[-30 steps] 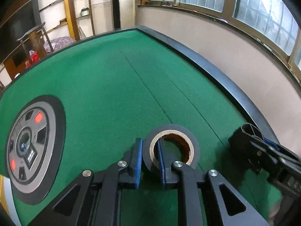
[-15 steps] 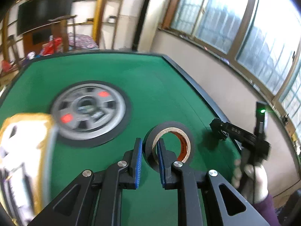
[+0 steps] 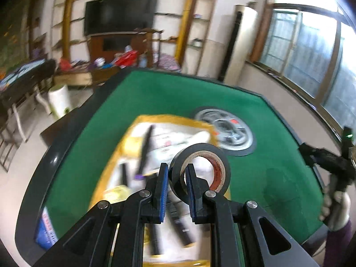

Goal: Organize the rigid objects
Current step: 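Carry the tape roll and black cover over the tray with both grippers, then lower the tape roll and cover into the tray and open both grippers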

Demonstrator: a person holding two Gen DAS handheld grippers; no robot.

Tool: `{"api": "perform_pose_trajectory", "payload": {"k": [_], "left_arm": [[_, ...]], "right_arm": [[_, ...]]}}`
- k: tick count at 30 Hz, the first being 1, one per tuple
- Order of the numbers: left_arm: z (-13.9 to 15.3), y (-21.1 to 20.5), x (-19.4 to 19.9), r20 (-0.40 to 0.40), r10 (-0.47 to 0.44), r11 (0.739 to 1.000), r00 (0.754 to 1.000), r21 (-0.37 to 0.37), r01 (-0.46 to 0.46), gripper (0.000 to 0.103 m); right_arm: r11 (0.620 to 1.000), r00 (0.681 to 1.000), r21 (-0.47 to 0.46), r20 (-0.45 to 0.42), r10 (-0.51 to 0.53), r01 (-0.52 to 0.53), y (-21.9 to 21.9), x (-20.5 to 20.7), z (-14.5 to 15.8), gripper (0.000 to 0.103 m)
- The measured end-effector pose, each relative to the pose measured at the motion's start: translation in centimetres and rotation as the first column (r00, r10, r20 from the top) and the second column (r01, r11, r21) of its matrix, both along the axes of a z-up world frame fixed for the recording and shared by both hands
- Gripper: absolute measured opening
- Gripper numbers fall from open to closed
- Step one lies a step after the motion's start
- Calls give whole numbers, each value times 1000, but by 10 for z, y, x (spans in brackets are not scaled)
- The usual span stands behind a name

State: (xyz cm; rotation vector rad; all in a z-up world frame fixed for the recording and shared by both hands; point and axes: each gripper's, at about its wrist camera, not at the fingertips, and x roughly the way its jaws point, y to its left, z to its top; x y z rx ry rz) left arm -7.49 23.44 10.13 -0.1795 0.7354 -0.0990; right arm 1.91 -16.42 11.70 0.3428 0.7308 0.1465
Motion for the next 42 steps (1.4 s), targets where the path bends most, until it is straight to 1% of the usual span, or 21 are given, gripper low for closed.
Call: {"api": "perform_pose_trajectory", "payload": {"k": [4, 8, 11, 14, 16, 18, 19, 21, 23, 25, 28, 30, 32, 34, 38, 41, 42], "left_arm": [[-28, 19, 3, -55, 34, 999, 998, -5, -34, 15], [-51, 29, 7, -106, 39, 999, 994, -10, -41, 15], [-62, 29, 17, -128, 41, 999, 991, -10, -42, 15], [-65, 29, 23, -126, 36, 999, 991, 4, -36, 16], [-65, 27, 27, -126, 35, 999, 991, 33, -31, 16], [-66, 22, 32, -119, 43, 997, 992, 71, -34, 16], [-66, 22, 33, -117, 45, 996, 992, 79, -36, 16], [-65, 23, 34, -112, 44, 997, 993, 70, -37, 21], [-62, 28, 30, -98, 45, 998, 994, 43, -41, 39], [-57, 31, 23, -71, 48, 999, 996, 27, -46, 46], [-45, 35, 10, -23, 48, 999, 999, 26, -48, 52], [-36, 38, -1, 17, 62, 998, 998, 32, -63, 59], [-28, 42, -11, 51, 80, 996, 996, 34, -82, 68], [-22, 43, -20, 81, 98, 994, 992, 40, -101, 72], [-16, 43, -34, 116, 125, 990, 985, 58, -132, 75], [-15, 39, -40, 144, 161, 980, 976, 92, -175, 80], [-14, 38, -41, 151, 175, 976, 973, 107, -192, 80]], "right_arm": [[990, 990, 8, 3, 139, -139, 65, 3, 21, 65], [969, 969, 2, -16, 246, -246, 124, 2, 24, 65], [950, 949, -15, -45, 311, -312, 167, 2, 16, 65], [933, 932, -45, -80, 353, -357, 203, 6, 5, 65], [922, 920, -52, -108, 376, -383, 225, 10, -4, 65], [915, 911, -55, -129, 392, -401, 238, 15, -11, 65], [911, 907, -60, -140, 398, -409, 245, 16, -14, 65], [904, 900, -79, -163, 405, -421, 260, 18, -20, 65], [899, 894, -90, -182, 409, -429, 268, 22, -26, 65], [895, 892, -110, -194, 408, -433, 275, 23, -31, 65], [889, 893, -145, -197, 404, -434, 282, 24, -36, 65], [886, 895, -167, -197, 399, -432, 285, 25, -37, 65], [884, 898, -190, -197, 392, -428, 290, 25, -39, 65], [884, 903, -208, -196, 382, -419, 292, 26, -41, 65], [881, 917, -262, -180, 356, -393, 297, 23, -41, 65], [878, 927, -301, -160, 339, -373, 297, 17, -36, 65], [878, 929, -306, -153, 337, -369, 296, 14, -34, 67]]}}
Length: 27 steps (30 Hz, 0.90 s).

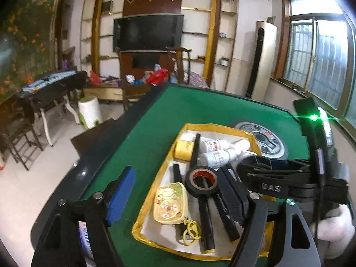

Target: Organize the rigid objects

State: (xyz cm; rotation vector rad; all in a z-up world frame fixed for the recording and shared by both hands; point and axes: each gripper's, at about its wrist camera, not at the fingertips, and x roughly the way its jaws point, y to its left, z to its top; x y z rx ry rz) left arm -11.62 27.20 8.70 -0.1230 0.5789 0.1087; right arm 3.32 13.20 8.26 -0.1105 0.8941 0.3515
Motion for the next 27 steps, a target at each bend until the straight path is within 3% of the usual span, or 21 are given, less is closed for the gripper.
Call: {"api": "perform_pose_trajectory", "payload": {"k": [3, 11, 19, 24, 27], "left_arm": [[3, -5, -4, 14, 23, 1000, 1000, 21, -23, 81], [17, -23, -29, 113, 125, 986, 986, 96, -136, 101], [27, -42, -46, 175, 190, 961, 966, 170, -220, 102], [34, -52, -57, 167, 242, 952, 956, 150, -267, 102], [37, -56, -60, 145, 196, 971, 970, 107, -212, 102]], "right_arm": [[1000, 1000, 11, 27, -9, 9, -7, -8, 6, 82], [986, 996, 145, 18, -82, 78, -50, -26, 13, 82], [963, 987, 233, 53, -150, 134, -89, -63, 16, 82], [968, 974, 205, 145, -177, 145, -100, -90, 21, 83], [967, 964, 204, 186, -190, 151, -106, -102, 25, 86]]}}
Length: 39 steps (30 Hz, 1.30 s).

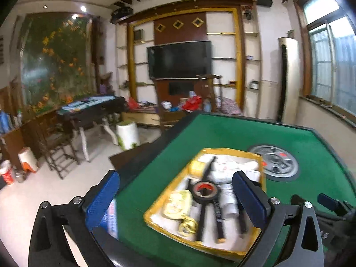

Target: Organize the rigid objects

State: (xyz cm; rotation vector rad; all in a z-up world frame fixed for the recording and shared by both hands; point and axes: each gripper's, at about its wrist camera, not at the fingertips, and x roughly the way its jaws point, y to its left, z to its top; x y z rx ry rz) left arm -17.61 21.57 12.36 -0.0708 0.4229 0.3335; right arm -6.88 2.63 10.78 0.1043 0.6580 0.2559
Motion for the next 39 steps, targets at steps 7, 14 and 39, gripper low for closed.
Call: {"api": "perform_pose_trajectory", "payload": {"k": [7, 14, 39], "left_arm": [[3, -7, -12, 15, -39, 998, 999, -45, 40, 102], [1, -8, -13, -43, -53, 996, 998, -70, 50, 102], [-25, 0, -8, -133, -29, 997, 991, -68, 20, 102]], "right_arm": [[996, 987, -76, 154, -42, 54, -2, -32, 10, 102], [992, 973, -117, 229, -13, 41, 1, -44, 8, 103], [958, 955, -268, 296, -17, 100, 29, -63, -23, 103]]}}
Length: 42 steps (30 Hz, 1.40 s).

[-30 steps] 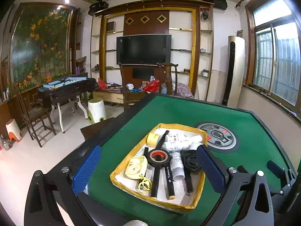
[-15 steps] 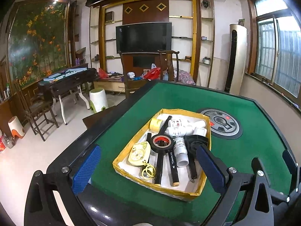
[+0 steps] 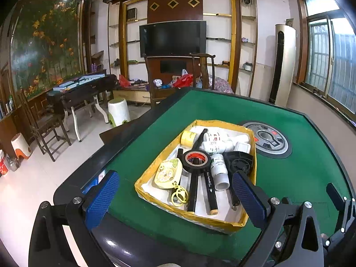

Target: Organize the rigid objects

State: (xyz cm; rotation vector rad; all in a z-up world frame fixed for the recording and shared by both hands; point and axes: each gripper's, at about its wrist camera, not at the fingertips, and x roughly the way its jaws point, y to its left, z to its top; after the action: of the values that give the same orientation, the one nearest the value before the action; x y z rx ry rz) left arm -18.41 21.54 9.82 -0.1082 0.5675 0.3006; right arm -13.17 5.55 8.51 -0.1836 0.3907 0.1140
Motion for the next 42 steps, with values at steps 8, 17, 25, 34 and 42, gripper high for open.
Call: {"api": "perform_pose_trajectory", "payload": {"k": [8, 17, 25, 34, 42], "left_arm": [[-14, -8, 2, -37, -29, 1000, 999, -2, 29, 102], [-29, -25, 5, -93, -78, 997, 993, 4, 79, 102], [-31, -34, 7, -93, -84, 996, 992, 3, 85, 102], [-30, -37, 14, -112, -85, 996, 990, 8, 87, 102], [-32, -33, 18, -130, -81, 997, 988, 2, 82, 102]], "right_arm": [[1000, 996, -23, -87, -1, -1, 6, 13, -13, 103], [999, 990, -21, -137, -32, 29, 2, 30, -14, 103], [999, 984, -43, -174, -31, 24, 5, 45, -14, 103], [1000, 976, -28, -216, -5, -2, 7, 54, -19, 103], [1000, 971, -21, -238, 4, -9, 6, 60, -22, 103]]}}
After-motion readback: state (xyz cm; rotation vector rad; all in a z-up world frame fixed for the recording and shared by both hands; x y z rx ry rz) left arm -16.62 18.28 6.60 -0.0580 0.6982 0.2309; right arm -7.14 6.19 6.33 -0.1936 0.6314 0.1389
